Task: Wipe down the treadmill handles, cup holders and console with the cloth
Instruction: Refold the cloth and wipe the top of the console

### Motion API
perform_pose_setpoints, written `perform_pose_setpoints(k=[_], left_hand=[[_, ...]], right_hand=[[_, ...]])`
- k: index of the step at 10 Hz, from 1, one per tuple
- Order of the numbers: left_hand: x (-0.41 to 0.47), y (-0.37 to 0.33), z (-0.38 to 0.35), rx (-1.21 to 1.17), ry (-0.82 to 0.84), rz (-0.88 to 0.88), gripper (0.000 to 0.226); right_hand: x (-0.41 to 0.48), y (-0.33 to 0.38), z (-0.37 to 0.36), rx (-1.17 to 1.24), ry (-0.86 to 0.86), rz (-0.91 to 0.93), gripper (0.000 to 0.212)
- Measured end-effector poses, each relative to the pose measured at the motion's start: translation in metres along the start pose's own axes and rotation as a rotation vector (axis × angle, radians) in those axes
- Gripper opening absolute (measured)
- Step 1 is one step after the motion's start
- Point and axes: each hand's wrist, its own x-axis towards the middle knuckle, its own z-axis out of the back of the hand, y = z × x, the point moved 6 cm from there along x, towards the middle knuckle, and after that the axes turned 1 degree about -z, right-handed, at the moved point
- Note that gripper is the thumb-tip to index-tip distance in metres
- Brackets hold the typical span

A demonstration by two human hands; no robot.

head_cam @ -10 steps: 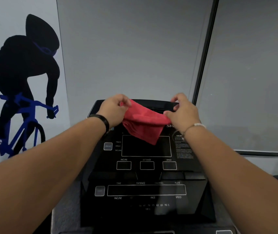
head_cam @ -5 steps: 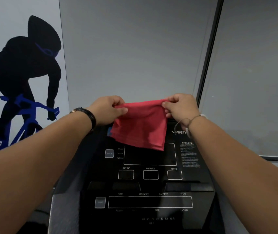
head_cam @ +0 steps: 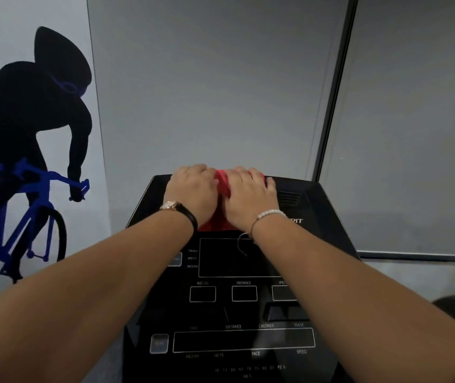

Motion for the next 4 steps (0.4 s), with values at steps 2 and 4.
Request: perform_pose_setpoints(k=[2,4], left_hand=[[-0.006,0.001,-0.007,0.183,0.243,-0.057,0.056],[-0.07,-0.011,-0.002,0.052,0.276,0.07,0.067]], right_hand=[[-0.012,-0.003,-0.01,-0.09,0.155,-0.085,0.068],[-0.086,-0.021,0.011,0.168,0.046,-0.233,0.061]])
